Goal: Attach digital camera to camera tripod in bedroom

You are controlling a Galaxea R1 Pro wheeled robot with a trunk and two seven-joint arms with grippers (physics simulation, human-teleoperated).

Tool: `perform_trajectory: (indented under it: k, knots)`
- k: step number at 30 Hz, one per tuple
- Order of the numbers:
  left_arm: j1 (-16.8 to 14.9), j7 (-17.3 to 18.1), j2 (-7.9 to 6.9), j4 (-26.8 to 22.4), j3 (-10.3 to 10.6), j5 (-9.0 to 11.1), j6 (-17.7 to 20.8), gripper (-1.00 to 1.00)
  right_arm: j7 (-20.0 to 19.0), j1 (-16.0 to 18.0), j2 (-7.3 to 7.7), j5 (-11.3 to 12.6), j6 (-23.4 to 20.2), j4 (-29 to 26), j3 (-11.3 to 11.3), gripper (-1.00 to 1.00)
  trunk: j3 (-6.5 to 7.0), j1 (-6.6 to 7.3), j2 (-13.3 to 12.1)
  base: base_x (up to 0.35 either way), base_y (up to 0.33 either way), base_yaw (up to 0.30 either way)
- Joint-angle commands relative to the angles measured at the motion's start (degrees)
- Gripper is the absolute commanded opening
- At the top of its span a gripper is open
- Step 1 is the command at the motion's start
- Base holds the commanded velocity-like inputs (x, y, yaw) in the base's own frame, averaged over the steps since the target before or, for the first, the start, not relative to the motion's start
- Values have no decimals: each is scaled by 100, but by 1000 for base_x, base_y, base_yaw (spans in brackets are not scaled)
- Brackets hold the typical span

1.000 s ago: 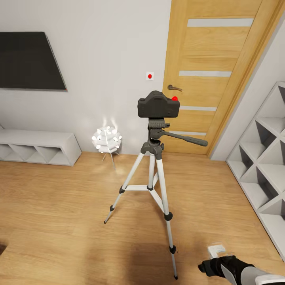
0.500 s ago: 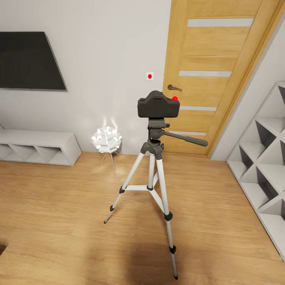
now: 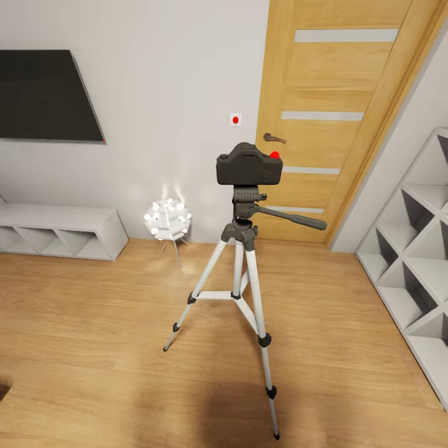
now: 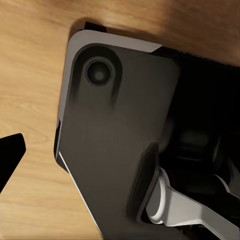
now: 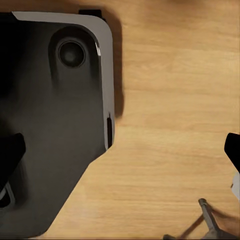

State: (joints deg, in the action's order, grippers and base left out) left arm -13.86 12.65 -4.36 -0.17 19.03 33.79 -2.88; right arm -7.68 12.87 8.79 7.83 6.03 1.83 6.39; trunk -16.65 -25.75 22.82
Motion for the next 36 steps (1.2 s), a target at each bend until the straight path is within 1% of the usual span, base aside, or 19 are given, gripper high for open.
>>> perform_trajectory:
  k: [1, 7, 9, 14, 18, 26, 36]
  knots:
    - [-2, 24, 1, 8, 48, 46, -20, 100, -27, -32, -1, 79, 43, 19, 47, 100, -9, -3, 10, 0, 0, 0]
    - [10, 20, 4, 8, 53, 41, -20, 100, -25, -297, -36, 134, 106, 17, 48, 100, -9, -3, 10, 0, 0, 0]
    - [15, 19, 4, 8, 55, 41, -20, 100, -24, -388, -81, 139, 161, 17, 47, 100, -9, -3, 10, 0, 0, 0]
    - [40, 18, 5, 8, 56, 35, -20, 100, -24, -536, -252, 151, 319, 18, 47, 100, -9, -3, 10, 0, 0, 0]
    - [63, 18, 5, 8, 58, 33, -20, 100, -36, -579, -316, 155, 372, 19, 46, 100, -9, -3, 10, 0, 0, 0]
    - [89, 18, 5, 8, 57, 31, -20, 100, -75, -605, -357, 147, 403, 16, 46, 100, -9, -3, 10, 0, 0, 0]
    - [102, 18, 10, 8, 60, 31, -20, 100, -98, -609, -368, 106, 413, 16, 52, 100, -9, -3, 10, 0, 0, 0]
